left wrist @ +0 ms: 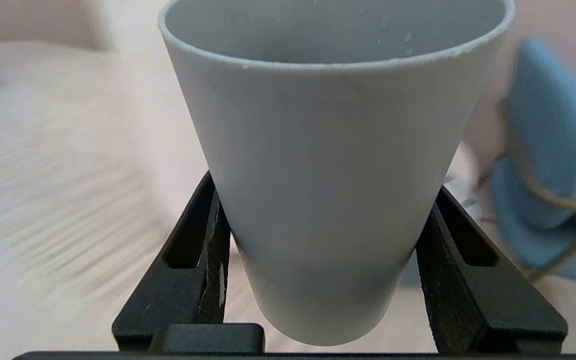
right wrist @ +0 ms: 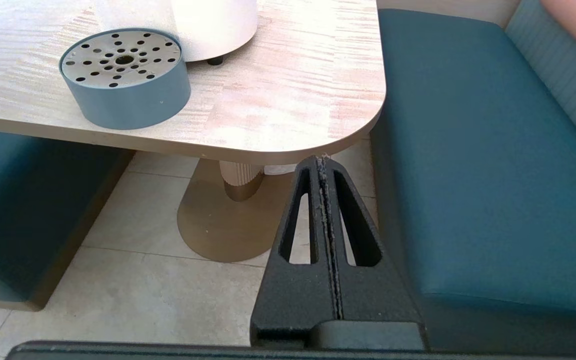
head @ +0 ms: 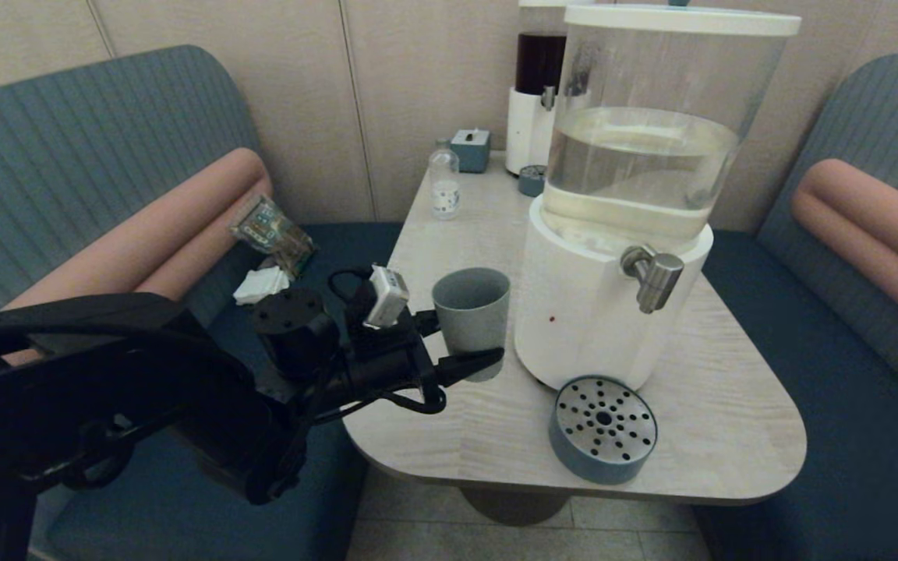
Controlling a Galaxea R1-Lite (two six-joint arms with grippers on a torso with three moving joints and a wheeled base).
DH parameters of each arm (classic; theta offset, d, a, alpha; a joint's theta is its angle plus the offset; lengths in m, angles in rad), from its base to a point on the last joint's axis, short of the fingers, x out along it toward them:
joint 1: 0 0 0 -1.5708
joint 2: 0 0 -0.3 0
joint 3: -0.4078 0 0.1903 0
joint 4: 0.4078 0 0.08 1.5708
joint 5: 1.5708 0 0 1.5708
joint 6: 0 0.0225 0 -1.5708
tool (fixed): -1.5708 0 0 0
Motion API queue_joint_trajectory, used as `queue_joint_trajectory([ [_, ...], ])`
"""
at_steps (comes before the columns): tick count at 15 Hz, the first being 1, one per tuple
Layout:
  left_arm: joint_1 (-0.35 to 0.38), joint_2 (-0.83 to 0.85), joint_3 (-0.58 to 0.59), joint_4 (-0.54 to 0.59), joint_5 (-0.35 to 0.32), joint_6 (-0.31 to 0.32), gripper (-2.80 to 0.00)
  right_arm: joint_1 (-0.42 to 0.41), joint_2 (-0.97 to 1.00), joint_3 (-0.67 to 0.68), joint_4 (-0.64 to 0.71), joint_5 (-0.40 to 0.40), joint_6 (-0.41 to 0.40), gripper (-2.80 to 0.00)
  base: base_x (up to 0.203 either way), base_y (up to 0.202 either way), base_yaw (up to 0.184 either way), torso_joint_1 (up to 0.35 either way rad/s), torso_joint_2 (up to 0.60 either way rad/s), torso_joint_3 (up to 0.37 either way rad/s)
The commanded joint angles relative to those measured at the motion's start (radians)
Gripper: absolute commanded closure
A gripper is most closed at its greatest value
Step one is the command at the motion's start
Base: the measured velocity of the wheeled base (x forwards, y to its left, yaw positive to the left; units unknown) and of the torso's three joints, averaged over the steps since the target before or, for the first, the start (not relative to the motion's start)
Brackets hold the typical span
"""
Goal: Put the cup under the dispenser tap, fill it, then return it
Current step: Place it under the water dispenser
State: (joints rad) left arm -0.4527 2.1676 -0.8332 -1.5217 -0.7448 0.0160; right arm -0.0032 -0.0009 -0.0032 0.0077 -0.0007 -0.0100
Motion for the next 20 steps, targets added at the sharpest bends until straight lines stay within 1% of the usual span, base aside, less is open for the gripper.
queue_joint_trajectory([
  [1, -0.057, -0.001, -0.015, -0.008, 0.013, -0.011, 0.0, 0.0, 0.001, 0.0, 0.0, 0.001, -0.001, 0.0, 0.0, 0.0, 0.0, 0.0, 0.0, 0.0],
  [6, -0.131, 0.076, -0.085, -0.008, 0.044, -0.016, 0.0, 0.0, 0.001, 0.002, 0.0, 0.001, 0.001, 0.0, 0.0, 0.0, 0.0, 0.0, 0.0, 0.0],
  [11, -0.179, 0.143, -0.158, -0.008, 0.062, -0.027, 0.0, 0.0, 0.001, 0.0, 0.0, 0.001, -0.001, 0.0, 0.0, 0.0, 0.0, 0.0, 0.0, 0.0],
  [15, -0.245, 0.207, -0.236, -0.008, 0.105, -0.061, 0.0, 0.0, 0.001, 0.0, 0.0, 0.0, 0.0, 0.0, 0.0, 0.0, 0.0, 0.0, 0.0, 0.0],
  [20, -0.264, 0.294, -0.338, -0.008, 0.121, -0.065, 0.0, 0.0, 0.001, 0.0, 0.0, 0.001, 0.001, 0.0, 0.0, 0.0, 0.0, 0.0, 0.0, 0.0],
])
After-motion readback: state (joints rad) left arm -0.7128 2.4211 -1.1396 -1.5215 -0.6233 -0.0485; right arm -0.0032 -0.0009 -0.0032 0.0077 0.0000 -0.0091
